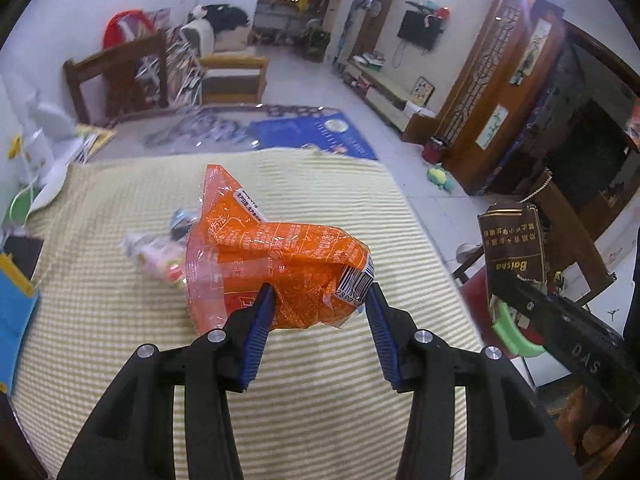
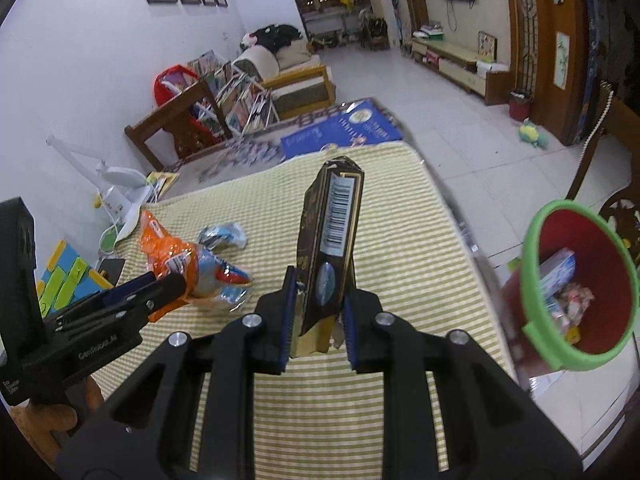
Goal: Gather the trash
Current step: 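Lift the orange snack bag and chocolate box and carry them toward the bucket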
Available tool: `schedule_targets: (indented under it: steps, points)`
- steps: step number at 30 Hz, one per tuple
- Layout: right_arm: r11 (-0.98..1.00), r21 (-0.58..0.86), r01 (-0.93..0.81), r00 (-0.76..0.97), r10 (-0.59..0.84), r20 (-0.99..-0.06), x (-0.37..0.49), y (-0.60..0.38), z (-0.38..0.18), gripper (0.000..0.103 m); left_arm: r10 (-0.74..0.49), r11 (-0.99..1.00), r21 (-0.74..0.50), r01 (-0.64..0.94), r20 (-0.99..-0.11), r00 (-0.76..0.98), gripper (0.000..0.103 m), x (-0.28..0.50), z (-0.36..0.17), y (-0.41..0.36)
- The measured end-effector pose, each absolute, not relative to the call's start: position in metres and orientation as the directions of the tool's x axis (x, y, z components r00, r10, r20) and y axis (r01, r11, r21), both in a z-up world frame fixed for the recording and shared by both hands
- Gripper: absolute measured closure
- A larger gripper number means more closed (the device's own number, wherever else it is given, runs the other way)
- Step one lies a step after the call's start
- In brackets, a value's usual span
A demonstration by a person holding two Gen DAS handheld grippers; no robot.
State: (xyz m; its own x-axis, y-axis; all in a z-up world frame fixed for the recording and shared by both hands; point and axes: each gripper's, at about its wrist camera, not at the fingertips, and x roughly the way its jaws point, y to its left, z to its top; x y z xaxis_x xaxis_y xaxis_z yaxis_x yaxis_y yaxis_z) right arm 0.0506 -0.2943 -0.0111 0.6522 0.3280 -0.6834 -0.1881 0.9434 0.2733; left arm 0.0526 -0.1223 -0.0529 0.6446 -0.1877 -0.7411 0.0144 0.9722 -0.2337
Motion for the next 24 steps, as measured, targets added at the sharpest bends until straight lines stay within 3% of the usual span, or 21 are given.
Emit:
schedule_targets:
  steps: [10, 24]
  points:
    - [0.947, 0.28, -0.155, 0.67, 0.309, -0.675, 0.055, -0.363, -0.008, 0.082, -0.222, 0.969, -0.235, 0.069, -0.721, 0.657, 0.058, 0.068, -0.039, -0.198]
    - [0.929, 0.323, -0.182, 0.642, 0.361, -0.677, 0.081, -0.418, -0.018, 0.082, -0.174, 0.98, -0.195, 0.04, -0.745, 0.644, 0.058, 0.086, -0.044, -0.259]
